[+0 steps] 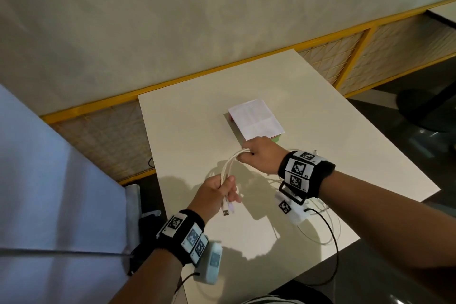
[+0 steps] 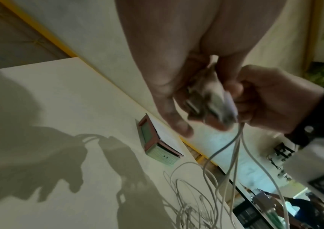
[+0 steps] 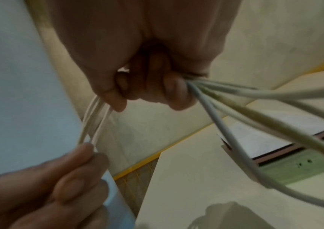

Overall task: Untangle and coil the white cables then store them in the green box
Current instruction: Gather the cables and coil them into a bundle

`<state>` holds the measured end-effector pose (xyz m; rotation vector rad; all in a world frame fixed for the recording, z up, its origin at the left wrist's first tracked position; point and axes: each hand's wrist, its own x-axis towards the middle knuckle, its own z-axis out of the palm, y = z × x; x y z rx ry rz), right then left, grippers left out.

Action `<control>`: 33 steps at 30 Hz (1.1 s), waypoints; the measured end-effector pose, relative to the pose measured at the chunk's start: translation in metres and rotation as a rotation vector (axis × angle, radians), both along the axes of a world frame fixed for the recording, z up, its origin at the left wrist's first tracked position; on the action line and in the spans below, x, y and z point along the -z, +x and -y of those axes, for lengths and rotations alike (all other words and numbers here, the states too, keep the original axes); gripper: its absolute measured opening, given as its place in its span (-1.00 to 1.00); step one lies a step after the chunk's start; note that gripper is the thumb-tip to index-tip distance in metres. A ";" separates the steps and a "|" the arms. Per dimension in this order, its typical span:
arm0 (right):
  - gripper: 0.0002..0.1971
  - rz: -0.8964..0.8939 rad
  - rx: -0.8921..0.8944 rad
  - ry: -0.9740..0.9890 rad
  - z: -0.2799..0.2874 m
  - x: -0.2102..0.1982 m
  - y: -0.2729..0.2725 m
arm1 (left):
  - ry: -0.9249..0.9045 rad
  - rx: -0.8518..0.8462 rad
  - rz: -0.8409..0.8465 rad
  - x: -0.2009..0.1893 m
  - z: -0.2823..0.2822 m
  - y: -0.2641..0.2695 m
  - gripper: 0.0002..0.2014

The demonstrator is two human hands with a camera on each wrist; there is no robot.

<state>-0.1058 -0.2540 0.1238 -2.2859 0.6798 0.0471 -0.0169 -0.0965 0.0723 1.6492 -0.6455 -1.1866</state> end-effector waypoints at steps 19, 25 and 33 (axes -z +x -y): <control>-0.54 0.323 0.542 0.994 -0.039 0.014 0.018 | -0.138 -0.084 0.134 0.001 0.027 -0.002 -0.40; -0.58 0.168 0.449 0.550 -0.043 0.007 0.013 | -0.032 -0.156 0.289 -0.003 0.030 0.001 -0.49; -0.58 0.200 0.380 0.541 -0.045 0.003 0.011 | 0.018 -0.133 0.361 0.008 0.029 0.002 -0.80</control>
